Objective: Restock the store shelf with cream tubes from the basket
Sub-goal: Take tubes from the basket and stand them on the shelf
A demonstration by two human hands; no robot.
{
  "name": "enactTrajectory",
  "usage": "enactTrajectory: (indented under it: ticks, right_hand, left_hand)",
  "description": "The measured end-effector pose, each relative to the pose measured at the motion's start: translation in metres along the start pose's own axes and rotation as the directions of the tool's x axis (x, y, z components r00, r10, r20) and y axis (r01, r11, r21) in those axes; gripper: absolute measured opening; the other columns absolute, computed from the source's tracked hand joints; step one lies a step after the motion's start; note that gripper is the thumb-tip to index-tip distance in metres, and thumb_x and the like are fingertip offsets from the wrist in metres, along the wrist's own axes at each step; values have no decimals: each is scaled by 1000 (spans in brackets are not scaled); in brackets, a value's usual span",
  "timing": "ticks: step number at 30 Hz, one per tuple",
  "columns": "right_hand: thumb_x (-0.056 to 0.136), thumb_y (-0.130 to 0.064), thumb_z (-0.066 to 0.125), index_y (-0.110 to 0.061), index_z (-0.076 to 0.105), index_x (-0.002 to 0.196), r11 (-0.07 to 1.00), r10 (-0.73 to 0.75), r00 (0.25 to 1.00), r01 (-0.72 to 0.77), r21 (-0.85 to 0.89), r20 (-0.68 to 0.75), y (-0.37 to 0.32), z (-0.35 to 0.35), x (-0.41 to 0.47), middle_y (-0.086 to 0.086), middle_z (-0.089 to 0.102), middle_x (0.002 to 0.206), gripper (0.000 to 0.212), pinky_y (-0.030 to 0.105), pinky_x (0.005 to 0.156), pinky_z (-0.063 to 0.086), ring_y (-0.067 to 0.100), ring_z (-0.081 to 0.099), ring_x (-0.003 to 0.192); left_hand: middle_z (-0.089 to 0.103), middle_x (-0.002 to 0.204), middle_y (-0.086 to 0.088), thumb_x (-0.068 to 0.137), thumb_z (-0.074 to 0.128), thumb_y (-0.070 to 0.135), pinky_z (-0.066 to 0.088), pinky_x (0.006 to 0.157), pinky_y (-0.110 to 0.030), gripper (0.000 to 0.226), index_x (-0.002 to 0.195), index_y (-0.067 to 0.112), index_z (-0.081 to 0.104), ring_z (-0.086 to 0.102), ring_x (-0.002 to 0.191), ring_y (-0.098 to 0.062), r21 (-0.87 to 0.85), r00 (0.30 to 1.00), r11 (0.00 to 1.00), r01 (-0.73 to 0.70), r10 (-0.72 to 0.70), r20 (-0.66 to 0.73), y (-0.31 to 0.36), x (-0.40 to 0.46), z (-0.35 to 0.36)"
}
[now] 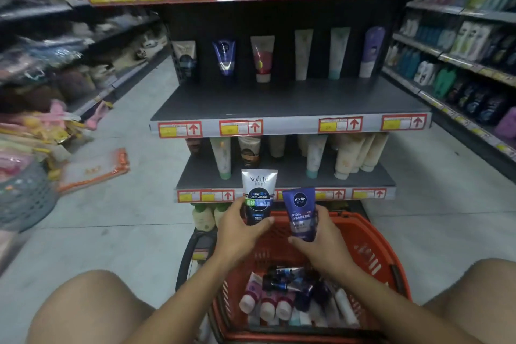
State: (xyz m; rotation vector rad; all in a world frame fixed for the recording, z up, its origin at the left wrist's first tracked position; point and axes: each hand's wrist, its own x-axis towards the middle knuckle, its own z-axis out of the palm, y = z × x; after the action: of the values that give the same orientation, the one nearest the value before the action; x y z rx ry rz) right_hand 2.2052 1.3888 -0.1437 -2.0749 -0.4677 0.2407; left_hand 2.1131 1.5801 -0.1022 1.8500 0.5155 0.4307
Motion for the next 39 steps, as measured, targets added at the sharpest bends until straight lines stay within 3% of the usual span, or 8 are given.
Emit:
enactTrajectory:
  ticks: [2,5,10,15,19,23,32,39]
  right_hand:
    - [72,-31,93,-36,45,128,1000,-24,999,24,14,-26,-12,0,1,-19,67,113,74,22,85,55,-8,65,100]
    - [68,-40,93,-36,45,130,998,-45,997,48,49,-69,-25,1,3,-18,68,116,79,30,89,59,-4,67,102]
    - [67,-49,91,-39,44,129,995,-84,989,91,50,-123,-43,-2,4,-18,65,120,79,32,89,60,-1,66,105]
    - [70,-48,92,-42,39,132,991,-125,982,130,27,-144,-57,-4,11,-22,60,122,82,21,87,54,-4,62,108]
    - [69,-47,92,-42,39,135,989,-138,980,143,29,-142,-64,0,19,-24,60,123,85,22,90,56,-6,62,109]
    - [70,-43,93,-39,38,137,989,-143,982,148,30,-122,-69,5,28,-24,61,121,87,12,82,52,-16,60,106]
    - [69,-43,94,-46,36,134,978,-170,975,184,94,-144,-94,15,63,-16,68,123,87,30,89,61,0,70,104]
    - [72,-31,94,-35,43,135,952,-240,956,265,151,-168,-137,20,95,-13,69,122,81,33,88,62,3,71,106]
  left_hand:
    - [78,99,13,77,94,25,56,74,-12,48,115,25,66,72,88,6,-10,1000,1000,-12,12,-28,7,-1,-6]
    - [78,101,12,73,96,29,59,77,-18,55,117,27,63,72,90,2,-10,997,1000,-18,17,-75,13,-3,-13]
    - [76,100,9,74,95,17,52,68,-8,53,117,20,64,70,86,7,-46,993,998,-32,26,-116,24,-2,-18]
    - [77,103,8,73,96,22,54,69,-10,58,121,21,63,71,89,5,-58,989,997,-54,46,-139,28,7,-21]
    - [78,101,9,72,97,24,56,71,-13,62,124,21,64,73,89,2,-64,988,997,-53,43,-145,26,18,-25]
    - [77,103,14,72,97,29,57,73,-14,62,124,25,64,72,91,4,-62,986,996,-57,46,-162,26,27,-31]
    - [76,102,15,74,95,28,59,76,-20,56,120,29,64,71,91,1,-92,975,993,-68,47,-215,34,55,-50]
    - [74,105,19,74,94,32,53,74,-9,59,124,29,63,68,96,9,-75,960,988,-137,114,-257,55,79,-74]
